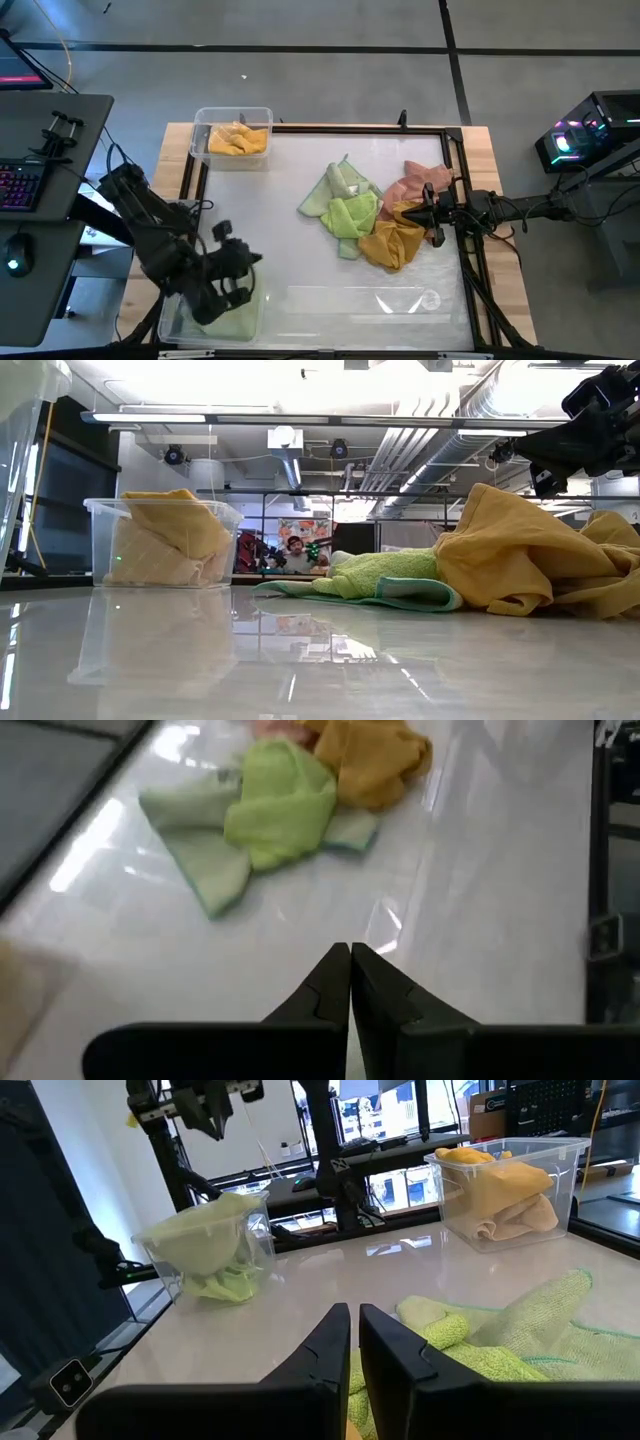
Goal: Sort towels by color in basket
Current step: Put the bottom green towel into the bottom transparent bin
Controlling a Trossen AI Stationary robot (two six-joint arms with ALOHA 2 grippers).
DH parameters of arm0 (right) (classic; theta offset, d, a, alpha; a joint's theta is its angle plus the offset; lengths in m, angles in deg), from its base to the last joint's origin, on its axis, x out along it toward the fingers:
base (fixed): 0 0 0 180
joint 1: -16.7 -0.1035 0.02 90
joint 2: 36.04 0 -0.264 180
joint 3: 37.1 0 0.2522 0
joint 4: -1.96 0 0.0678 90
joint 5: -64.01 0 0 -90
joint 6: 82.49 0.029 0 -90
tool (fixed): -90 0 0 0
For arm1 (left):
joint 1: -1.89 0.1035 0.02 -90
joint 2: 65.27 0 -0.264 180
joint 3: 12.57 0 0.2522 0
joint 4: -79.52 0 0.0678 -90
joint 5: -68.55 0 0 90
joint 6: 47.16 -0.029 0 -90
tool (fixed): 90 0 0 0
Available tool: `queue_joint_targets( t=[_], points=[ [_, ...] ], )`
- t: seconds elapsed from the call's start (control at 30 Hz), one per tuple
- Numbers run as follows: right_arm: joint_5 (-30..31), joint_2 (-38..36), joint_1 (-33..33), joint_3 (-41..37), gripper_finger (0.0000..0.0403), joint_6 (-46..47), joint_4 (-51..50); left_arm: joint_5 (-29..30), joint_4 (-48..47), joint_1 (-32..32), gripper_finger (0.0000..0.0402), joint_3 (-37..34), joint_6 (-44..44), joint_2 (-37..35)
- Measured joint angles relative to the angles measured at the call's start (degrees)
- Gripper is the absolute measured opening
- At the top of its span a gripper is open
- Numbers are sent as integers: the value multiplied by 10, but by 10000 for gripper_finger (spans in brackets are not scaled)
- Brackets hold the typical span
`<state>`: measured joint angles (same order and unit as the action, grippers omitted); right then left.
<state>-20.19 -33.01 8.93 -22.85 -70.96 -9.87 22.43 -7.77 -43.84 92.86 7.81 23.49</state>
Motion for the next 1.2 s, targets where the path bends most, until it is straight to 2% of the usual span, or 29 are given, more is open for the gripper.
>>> queue_joint_targets(
  t=[0.13, 0.23, 0.33, 0.4, 0.43, 0.53, 0.6, 0.8, 0.93, 1.1, 1.2],
  points=[
    [0, 0, 0, 0, 22, 0, 0, -33, 62, 38, 0, 0, -110, 16],
    [0, 0, 0, 0, 22, 0, 0, -104, 97, 64, 1, 0, -173, 31],
    [0, 0, 0, 0, 22, 0, 0, -185, 96, 75, 3, 0, -176, 40],
    [0, 0, 0, 0, 22, 0, 0, -239, 68, 73, 3, 0, -150, 42],
    [0, 0, 0, 0, 22, 0, 0, -246, 46, 68, 3, 0, -125, 42],
    [0, 0, 0, 0, 22, 0, 0, -212, -26, 48, 3, 0, -39, 42],
    [0, 0, 0, 0, 22, 0, 0, -211, -41, 39, 3, -5, 4, 43],
    [0, 0, 0, 0, 22, 0, 0, -234, 28, 9, 3, -74, 66, 43],
    [0, 0, 0, 0, 22, 0, 0, -296, 85, -12, 2, -133, 122, 43],
    [0, 0, 0, 0, 22, 0, 0, -324, 88, -46, 2, -173, 203, 44],
    [0, 0, 0, 0, 22, 0, 0, -366, 77, -56, 2, -180, 236, 44]
  ],
)
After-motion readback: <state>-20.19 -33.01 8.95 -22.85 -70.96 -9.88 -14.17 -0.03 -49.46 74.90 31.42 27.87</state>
